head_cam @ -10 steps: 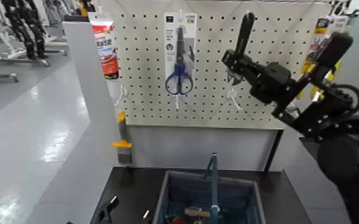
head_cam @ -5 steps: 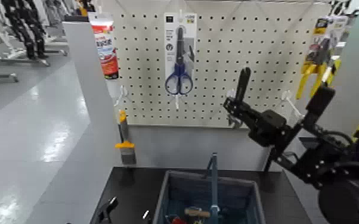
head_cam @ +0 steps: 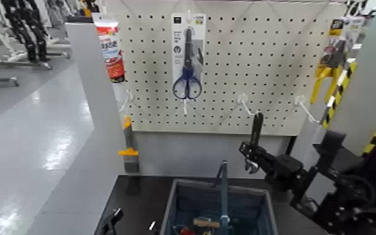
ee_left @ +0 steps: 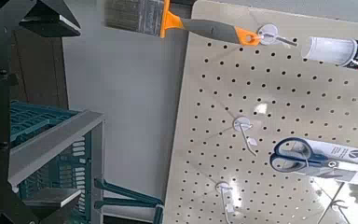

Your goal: Put the black wrench into the crate.

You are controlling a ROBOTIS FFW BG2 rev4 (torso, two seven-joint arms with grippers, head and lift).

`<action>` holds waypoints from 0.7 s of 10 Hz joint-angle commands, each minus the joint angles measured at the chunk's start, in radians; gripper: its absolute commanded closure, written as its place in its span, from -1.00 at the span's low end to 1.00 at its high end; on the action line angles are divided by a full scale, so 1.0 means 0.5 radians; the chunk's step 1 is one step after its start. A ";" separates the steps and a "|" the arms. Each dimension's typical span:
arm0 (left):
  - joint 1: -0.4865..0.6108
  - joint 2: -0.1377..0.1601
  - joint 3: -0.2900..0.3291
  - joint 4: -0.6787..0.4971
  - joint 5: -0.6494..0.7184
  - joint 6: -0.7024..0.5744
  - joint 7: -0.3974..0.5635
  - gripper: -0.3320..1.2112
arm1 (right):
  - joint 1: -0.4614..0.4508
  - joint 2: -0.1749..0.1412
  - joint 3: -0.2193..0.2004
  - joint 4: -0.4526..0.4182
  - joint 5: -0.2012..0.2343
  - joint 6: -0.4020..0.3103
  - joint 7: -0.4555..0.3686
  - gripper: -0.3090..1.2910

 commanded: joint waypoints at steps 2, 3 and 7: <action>0.006 -0.001 0.003 0.001 0.000 0.004 0.002 -0.44 | 0.101 -0.004 -0.012 -0.016 0.125 0.117 -0.033 0.83; 0.006 -0.001 0.003 0.001 0.000 0.007 0.002 -0.44 | 0.116 -0.001 -0.006 0.015 0.137 0.136 -0.036 0.83; 0.003 -0.001 0.003 0.001 0.000 0.007 0.002 -0.44 | 0.144 0.008 0.019 0.174 0.146 0.160 -0.027 0.83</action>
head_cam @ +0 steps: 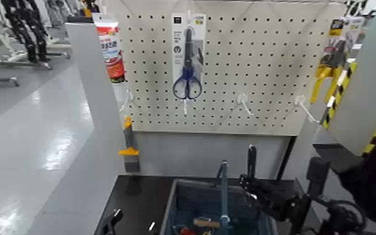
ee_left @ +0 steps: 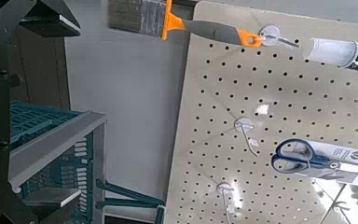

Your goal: Put the black wrench into the crate.

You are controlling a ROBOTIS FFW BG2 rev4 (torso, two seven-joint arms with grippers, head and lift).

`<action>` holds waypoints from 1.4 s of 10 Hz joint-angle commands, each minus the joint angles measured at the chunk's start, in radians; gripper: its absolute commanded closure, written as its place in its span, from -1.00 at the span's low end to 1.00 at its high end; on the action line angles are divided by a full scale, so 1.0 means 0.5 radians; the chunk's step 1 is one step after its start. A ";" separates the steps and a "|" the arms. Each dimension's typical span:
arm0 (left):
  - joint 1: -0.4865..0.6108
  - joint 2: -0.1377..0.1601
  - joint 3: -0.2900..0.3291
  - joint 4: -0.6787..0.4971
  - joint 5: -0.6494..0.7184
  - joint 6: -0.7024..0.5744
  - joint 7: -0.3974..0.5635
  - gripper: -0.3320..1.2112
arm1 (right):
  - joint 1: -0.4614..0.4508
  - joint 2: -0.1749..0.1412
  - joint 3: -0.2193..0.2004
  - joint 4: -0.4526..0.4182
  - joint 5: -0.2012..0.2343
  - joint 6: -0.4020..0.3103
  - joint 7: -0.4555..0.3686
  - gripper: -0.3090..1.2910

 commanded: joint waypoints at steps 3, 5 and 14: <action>0.000 0.000 -0.003 0.000 0.000 0.003 0.001 -0.44 | -0.004 0.007 0.046 0.187 0.000 0.009 0.010 0.83; 0.000 0.000 -0.003 0.000 0.000 0.003 0.001 -0.44 | -0.007 0.010 0.058 0.224 0.000 0.021 0.013 0.83; 0.000 0.000 -0.006 -0.006 -0.003 0.000 -0.002 -0.44 | -0.007 0.020 0.027 0.233 -0.043 -0.022 0.040 -0.48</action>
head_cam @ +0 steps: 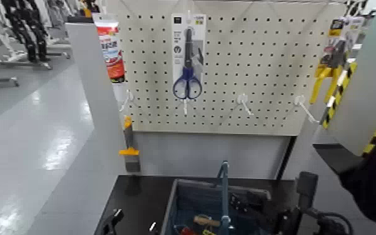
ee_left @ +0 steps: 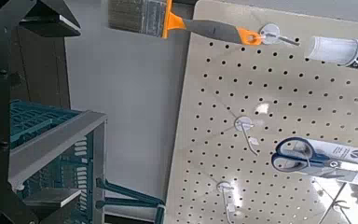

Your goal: Put the black wrench into the crate.

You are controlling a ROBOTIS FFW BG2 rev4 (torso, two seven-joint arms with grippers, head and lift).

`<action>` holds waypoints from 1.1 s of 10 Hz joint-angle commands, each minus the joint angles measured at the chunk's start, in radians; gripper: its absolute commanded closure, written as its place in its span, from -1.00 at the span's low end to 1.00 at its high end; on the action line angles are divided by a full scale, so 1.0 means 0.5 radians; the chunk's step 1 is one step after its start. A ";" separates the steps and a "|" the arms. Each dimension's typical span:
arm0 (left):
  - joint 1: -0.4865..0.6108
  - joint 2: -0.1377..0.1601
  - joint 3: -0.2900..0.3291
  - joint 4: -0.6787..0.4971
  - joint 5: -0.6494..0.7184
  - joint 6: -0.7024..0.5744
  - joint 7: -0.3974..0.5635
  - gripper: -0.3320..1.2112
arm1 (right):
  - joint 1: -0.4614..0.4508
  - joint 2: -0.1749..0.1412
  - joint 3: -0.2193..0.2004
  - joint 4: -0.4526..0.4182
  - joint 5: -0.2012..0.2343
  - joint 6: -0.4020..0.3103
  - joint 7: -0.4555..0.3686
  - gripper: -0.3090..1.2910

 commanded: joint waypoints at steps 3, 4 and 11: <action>-0.003 0.000 0.000 -0.003 -0.003 -0.003 0.000 -0.44 | 0.013 0.000 -0.007 -0.038 -0.003 -0.062 -0.003 -0.48; 0.000 0.003 0.000 -0.003 -0.003 -0.003 0.000 -0.44 | 0.026 -0.003 -0.007 -0.051 0.019 -0.148 -0.006 -0.47; 0.003 0.003 0.009 -0.003 -0.003 -0.003 -0.003 -0.44 | 0.461 0.025 0.020 -0.204 0.307 -1.124 -0.537 -0.45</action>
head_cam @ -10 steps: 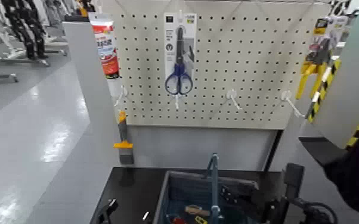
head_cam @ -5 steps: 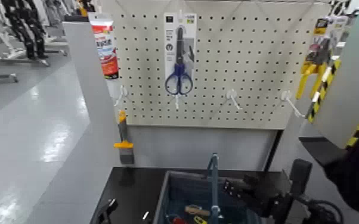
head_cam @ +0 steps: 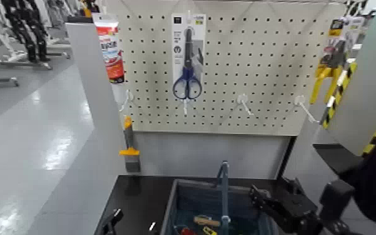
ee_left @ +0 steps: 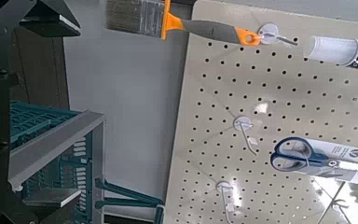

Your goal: Put the black wrench into the crate.

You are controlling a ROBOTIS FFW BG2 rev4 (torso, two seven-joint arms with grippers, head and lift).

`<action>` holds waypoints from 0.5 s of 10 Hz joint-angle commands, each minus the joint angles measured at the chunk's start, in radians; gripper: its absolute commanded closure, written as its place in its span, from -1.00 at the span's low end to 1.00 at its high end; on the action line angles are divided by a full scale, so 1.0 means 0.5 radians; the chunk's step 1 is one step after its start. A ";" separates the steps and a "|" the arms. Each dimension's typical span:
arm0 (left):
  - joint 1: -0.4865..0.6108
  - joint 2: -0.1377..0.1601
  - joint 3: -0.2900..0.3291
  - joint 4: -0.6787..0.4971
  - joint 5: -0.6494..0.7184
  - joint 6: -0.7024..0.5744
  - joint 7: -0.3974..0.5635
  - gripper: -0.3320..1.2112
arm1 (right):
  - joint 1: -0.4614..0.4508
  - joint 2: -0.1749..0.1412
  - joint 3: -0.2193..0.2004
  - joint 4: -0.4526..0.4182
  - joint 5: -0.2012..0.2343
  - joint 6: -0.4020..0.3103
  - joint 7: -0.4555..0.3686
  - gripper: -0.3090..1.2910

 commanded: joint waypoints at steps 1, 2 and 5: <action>0.002 0.000 0.005 0.000 0.000 0.000 -0.001 -0.44 | 0.239 -0.003 0.021 -0.023 -0.030 -0.236 -0.260 -0.46; 0.002 0.000 0.008 0.000 0.000 0.000 -0.001 -0.44 | 0.300 -0.009 0.030 0.023 -0.023 -0.356 -0.306 -0.46; 0.008 0.000 0.011 -0.003 -0.003 0.000 -0.001 -0.44 | 0.545 -0.021 0.140 -0.010 0.059 -0.654 -0.595 -0.43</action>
